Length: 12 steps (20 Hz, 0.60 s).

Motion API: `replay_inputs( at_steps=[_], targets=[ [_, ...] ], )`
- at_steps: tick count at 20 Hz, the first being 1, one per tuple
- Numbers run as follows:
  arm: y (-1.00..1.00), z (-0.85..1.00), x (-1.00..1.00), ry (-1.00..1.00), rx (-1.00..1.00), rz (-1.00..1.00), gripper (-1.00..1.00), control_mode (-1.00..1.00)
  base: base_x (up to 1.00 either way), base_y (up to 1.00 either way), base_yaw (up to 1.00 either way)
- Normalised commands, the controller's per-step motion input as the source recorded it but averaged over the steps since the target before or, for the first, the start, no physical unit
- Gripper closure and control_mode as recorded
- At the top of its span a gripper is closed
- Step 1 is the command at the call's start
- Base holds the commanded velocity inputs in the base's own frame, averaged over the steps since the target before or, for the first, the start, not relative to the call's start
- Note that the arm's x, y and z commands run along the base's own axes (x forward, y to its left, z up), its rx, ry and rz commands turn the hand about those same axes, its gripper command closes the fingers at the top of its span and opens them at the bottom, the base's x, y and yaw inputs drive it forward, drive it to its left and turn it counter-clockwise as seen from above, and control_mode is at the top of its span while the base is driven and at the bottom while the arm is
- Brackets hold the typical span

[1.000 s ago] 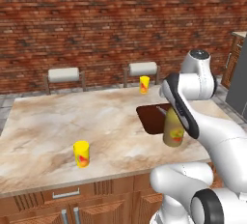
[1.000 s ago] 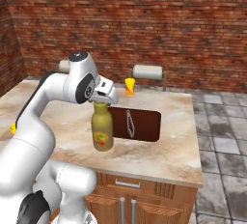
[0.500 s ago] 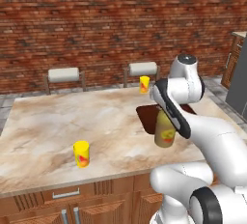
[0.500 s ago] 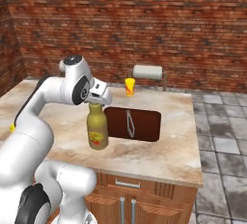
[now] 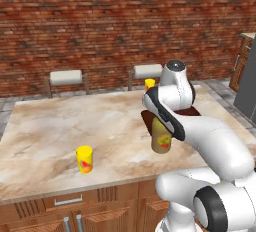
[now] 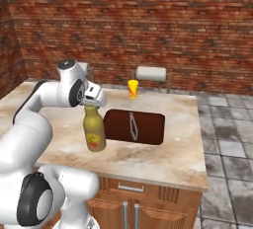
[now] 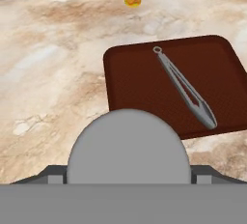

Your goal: Place the drinks on the dining counter in a tight cluster.

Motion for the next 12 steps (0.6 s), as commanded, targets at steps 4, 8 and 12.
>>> replay_inputs(
  at_steps=[4,8,12],
  targets=[
    [0.29,-0.28,0.17,0.03,0.03,0.00,1.00,-1.00,0.00,0.00,0.00],
    [0.11,-0.27,-0.01,0.06,0.11,0.03,1.00,-1.00,0.00,0.00,0.00],
    [0.00,-0.26,-0.13,0.02,0.07,0.01,1.00,-1.00,0.00,0.00,0.00]
  ],
)
